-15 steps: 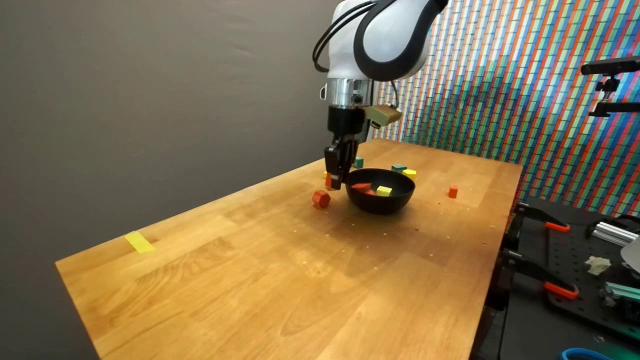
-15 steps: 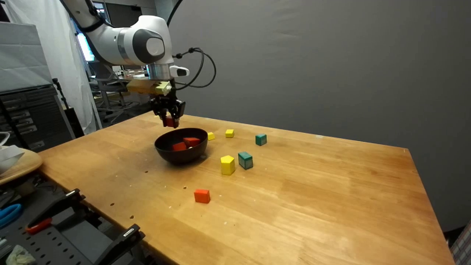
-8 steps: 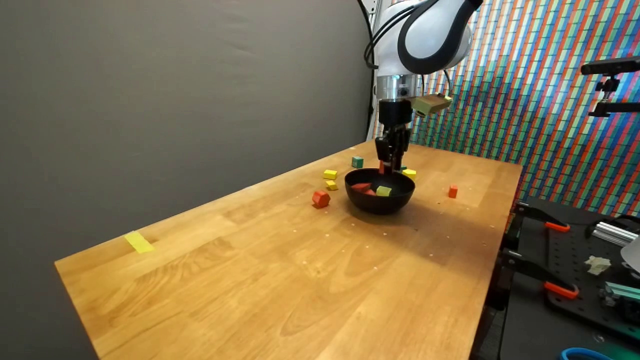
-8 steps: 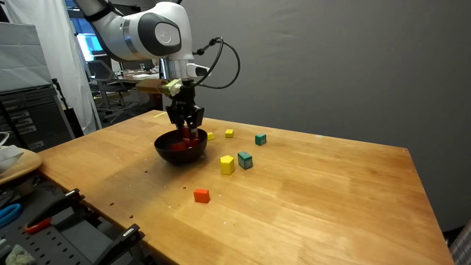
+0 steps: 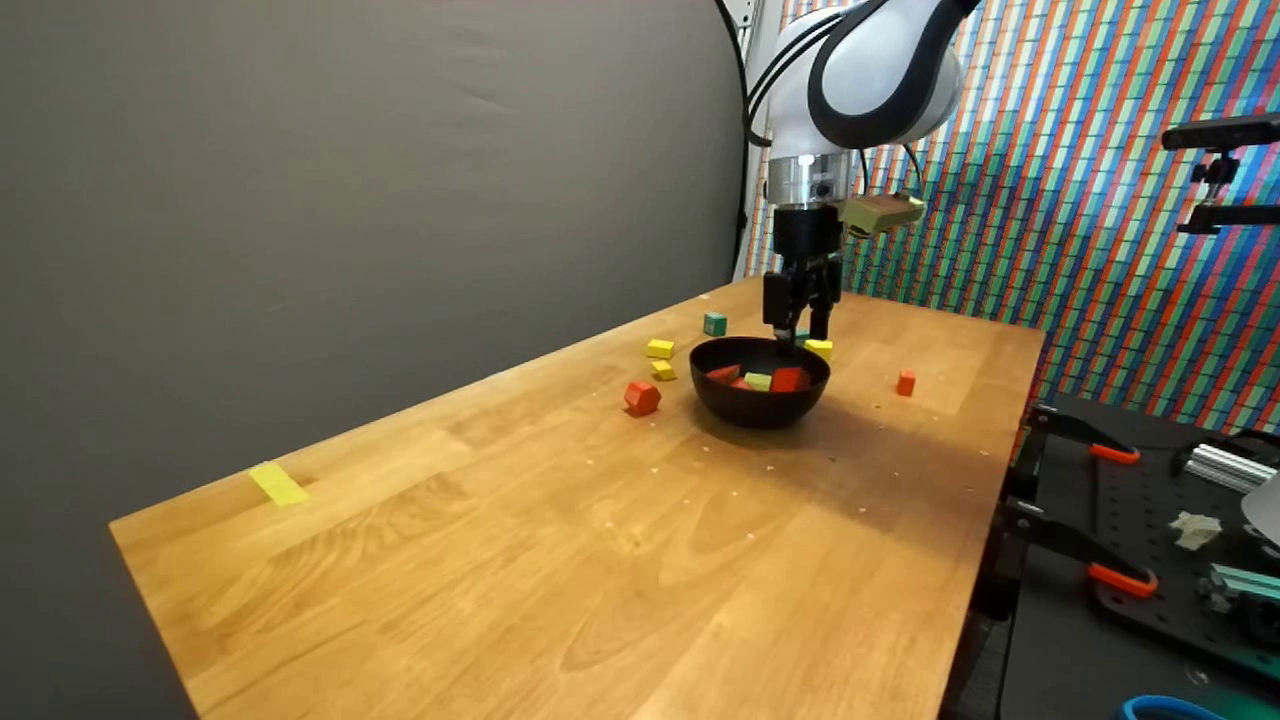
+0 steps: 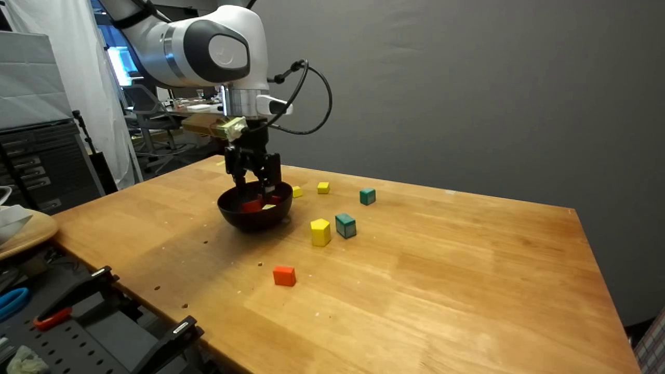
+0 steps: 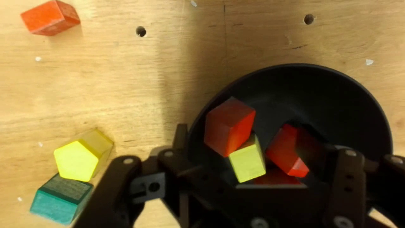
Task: Put all the toy blocks into the bowl.
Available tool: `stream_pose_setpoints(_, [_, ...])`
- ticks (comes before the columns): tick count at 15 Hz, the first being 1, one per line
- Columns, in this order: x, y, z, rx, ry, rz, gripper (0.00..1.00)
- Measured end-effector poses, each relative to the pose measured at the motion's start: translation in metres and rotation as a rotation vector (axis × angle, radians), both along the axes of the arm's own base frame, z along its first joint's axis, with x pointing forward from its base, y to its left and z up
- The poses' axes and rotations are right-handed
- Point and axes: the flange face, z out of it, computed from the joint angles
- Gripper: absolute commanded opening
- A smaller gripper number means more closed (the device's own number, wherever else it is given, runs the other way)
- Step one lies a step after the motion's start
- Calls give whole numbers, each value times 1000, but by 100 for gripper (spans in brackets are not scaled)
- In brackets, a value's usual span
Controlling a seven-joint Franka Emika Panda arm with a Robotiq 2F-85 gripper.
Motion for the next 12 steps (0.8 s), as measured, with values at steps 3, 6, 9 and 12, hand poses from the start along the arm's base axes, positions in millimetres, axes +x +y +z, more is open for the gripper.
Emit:
stream_pose_setpoints(3, [1,12,30,8,-79,17,100])
stream_pose_setpoints(6, [7,42,74,-14,-229,77,100])
stream_pose_setpoints(9, [16,85,100,-51,-361,190,100])
stream_pose_setpoints(12, [30,121,95,-80,-409,273,100])
